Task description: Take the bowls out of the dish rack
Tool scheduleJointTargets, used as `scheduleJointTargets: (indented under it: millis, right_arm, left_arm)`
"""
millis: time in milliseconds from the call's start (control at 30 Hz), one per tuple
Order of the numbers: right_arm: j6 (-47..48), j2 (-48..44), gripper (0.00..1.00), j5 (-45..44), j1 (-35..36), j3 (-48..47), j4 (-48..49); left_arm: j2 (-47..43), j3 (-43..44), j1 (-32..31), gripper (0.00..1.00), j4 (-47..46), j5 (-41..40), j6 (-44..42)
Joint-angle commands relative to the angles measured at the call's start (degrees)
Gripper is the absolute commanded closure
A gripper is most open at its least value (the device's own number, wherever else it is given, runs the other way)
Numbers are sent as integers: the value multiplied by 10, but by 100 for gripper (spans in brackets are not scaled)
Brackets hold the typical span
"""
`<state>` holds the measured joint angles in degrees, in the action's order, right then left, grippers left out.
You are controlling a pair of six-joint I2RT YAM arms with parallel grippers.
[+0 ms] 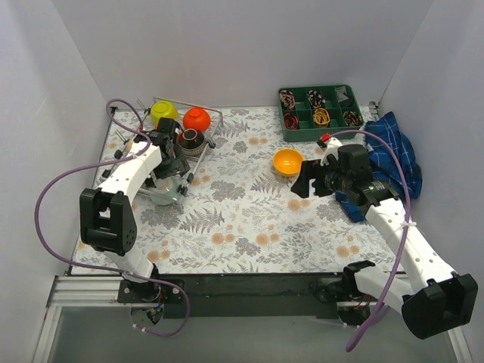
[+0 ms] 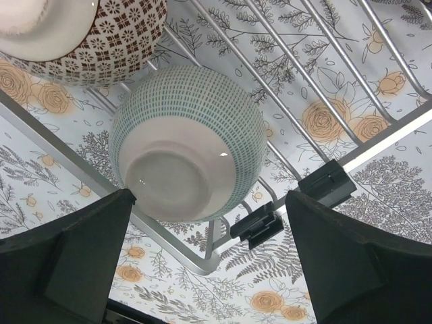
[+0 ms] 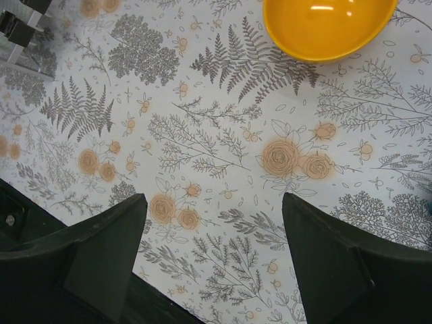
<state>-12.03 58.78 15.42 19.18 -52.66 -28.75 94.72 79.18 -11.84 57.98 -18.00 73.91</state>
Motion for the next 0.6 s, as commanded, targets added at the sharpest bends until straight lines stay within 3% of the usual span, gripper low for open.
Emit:
scheduleJointTargets:
  millis: [0,400,567]
  right_arm:
    - [6,5,11,21,2,7,8]
    - [6,-14,12,12,2,23,9]
    - [4,-19,12,7,2,27,9]
  left_arm:
    - [-29,-22,-11,2,-22,19,38]
    - [-1,-1,-12,3,-61,6,28]
    - [49,35,-12,3,-80,0,12]
